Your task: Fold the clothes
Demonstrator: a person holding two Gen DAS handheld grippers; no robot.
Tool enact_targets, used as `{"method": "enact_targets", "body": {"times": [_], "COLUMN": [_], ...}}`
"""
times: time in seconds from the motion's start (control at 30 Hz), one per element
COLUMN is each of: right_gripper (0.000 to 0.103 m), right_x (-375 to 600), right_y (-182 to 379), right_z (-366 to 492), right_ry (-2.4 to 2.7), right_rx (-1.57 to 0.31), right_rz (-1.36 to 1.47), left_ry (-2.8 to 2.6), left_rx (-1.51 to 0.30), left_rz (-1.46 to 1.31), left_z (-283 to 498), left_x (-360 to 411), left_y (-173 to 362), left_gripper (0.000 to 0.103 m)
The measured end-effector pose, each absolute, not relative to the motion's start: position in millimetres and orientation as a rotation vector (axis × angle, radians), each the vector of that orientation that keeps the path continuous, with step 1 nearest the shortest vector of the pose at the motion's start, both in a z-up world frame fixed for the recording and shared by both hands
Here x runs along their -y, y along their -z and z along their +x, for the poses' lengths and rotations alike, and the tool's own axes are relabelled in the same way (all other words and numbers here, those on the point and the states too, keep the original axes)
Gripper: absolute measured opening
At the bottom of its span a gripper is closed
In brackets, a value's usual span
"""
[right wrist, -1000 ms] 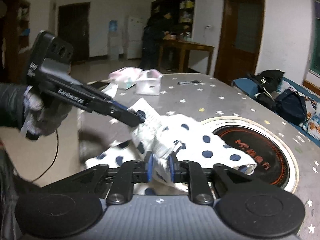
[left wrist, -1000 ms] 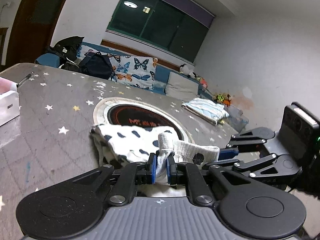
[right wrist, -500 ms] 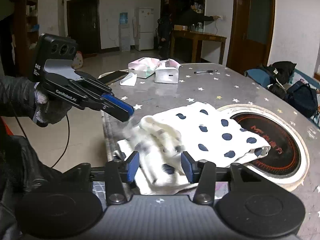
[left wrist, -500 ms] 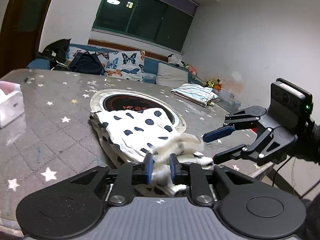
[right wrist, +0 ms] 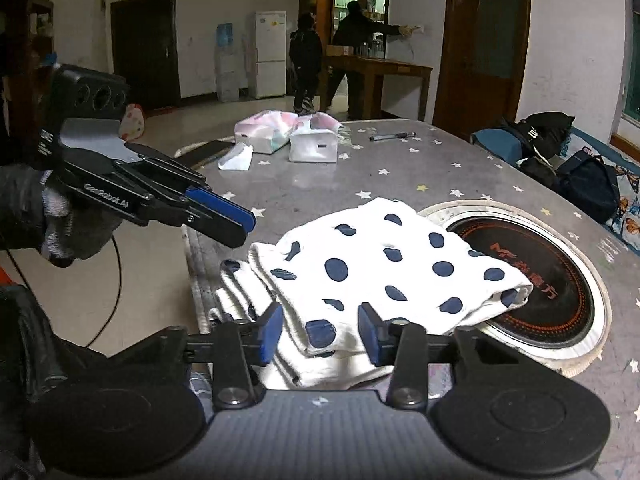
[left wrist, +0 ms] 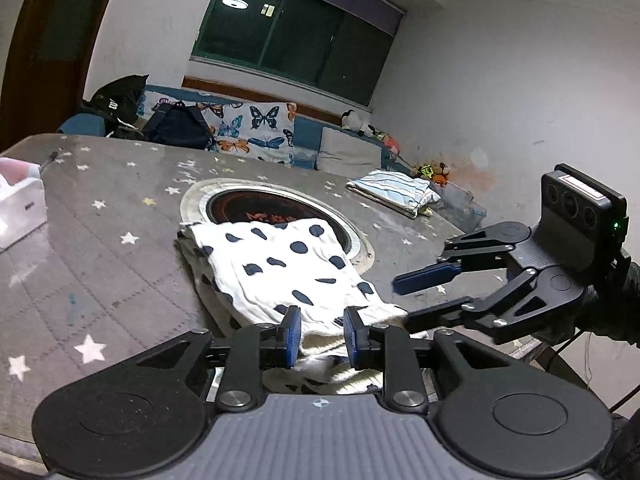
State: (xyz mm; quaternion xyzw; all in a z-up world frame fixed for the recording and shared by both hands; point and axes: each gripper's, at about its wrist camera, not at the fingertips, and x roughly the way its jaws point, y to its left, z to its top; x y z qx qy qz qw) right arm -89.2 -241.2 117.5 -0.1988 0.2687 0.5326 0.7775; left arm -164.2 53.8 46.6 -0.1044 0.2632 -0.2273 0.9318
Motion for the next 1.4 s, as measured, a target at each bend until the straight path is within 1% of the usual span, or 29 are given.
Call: {"method": "enact_targets", "body": {"times": [0.03,0.13,0.37,0.4,0.43,0.47,0.5,0.53,0.57,0.67,0.83,0.93,1.1,1.13,1.2,1.23,1.27,1.3,1.4], "right_gripper": [0.035,0.026,0.017,0.016,0.015,0.014,0.012,0.006,0.006,0.005,0.005,0.005,0.007,0.008,0.013,0.017,0.024,0.026,0.026], "right_x": [237.7,234.4,239.1,240.0,240.6,241.0,241.4,241.8,242.8,245.9,253.5,256.6,252.8,252.5,255.1,257.8,260.8,263.8,268.7], "right_y": [-114.8,-110.7,-110.9,-111.4,-111.8,-112.5,-113.2,-114.0,-116.2,-122.6,-133.8,-131.5,-115.8,-115.0,-118.5,-121.9,-125.8,-129.7,-139.9], "right_z": [-89.2,-89.3,-92.3,-92.4,-92.3,-92.3,-92.4,-92.5,-93.5,-96.5,-103.7,-104.8,-105.1,-105.3,-105.3,-105.1,-104.9,-104.6,-102.0], "right_ry": [-1.146,-1.156,-1.153,-1.152,-1.15,-1.149,-1.148,-1.147,-1.148,-1.15,-1.173,-1.196,-1.223,-1.229,-1.241,-1.245,-1.245,-1.244,-1.233], "right_rx": [-0.585,-0.594,-0.588,-0.586,-0.584,-0.581,-0.578,-0.575,-0.565,-0.536,-0.49,-0.507,-0.554,-0.56,-0.569,-0.572,-0.573,-0.57,-0.554], "right_rz": [-0.439,-0.444,-0.432,-0.43,-0.427,-0.426,-0.425,-0.424,-0.422,-0.415,-0.415,-0.413,-0.447,-0.452,-0.449,-0.443,-0.435,-0.424,-0.394], "left_ry": [0.464,0.458,0.421,0.424,0.427,0.429,0.425,0.419,0.415,0.411,0.429,0.443,0.445,0.444,0.458,0.463,0.469,0.469,0.46], "left_rx": [-0.543,-0.556,-0.592,-0.593,-0.591,-0.589,-0.587,-0.585,-0.58,-0.552,-0.535,-0.533,-0.604,-0.612,-0.615,-0.61,-0.604,-0.591,-0.542], "left_rz": [-0.207,-0.183,-0.187,-0.187,-0.185,-0.182,-0.177,-0.171,-0.17,-0.178,-0.165,-0.152,-0.139,-0.131,-0.119,-0.112,-0.106,-0.098,-0.093], "left_z": [-164.2,-163.9,-155.6,-154.7,-153.8,-152.9,-152.1,-151.3,-151.2,-154.3,-165.8,-173.3,-170.7,-170.5,-172.1,-173.6,-175.2,-176.9,-177.7], "left_x": [-52.9,-51.3,-51.0,-50.4,-49.4,-48.2,-47.5,-46.8,-46.8,-47.0,-45.0,-43.5,-43.0,-43.2,-47.3,-50.2,-53.1,-55.8,-60.9], "left_y": [-45.7,-43.3,-34.6,-34.0,-34.0,-34.1,-34.5,-35.0,-36.6,-46.3,-56.7,-60.7,-46.9,-45.9,-49.3,-52.6,-55.8,-60.2,-75.2], "left_gripper": [0.025,0.026,0.027,0.025,0.024,0.018,0.013,0.01,0.007,0.004,0.004,0.004,0.005,0.007,0.008,0.008,0.009,0.009,0.009]}}
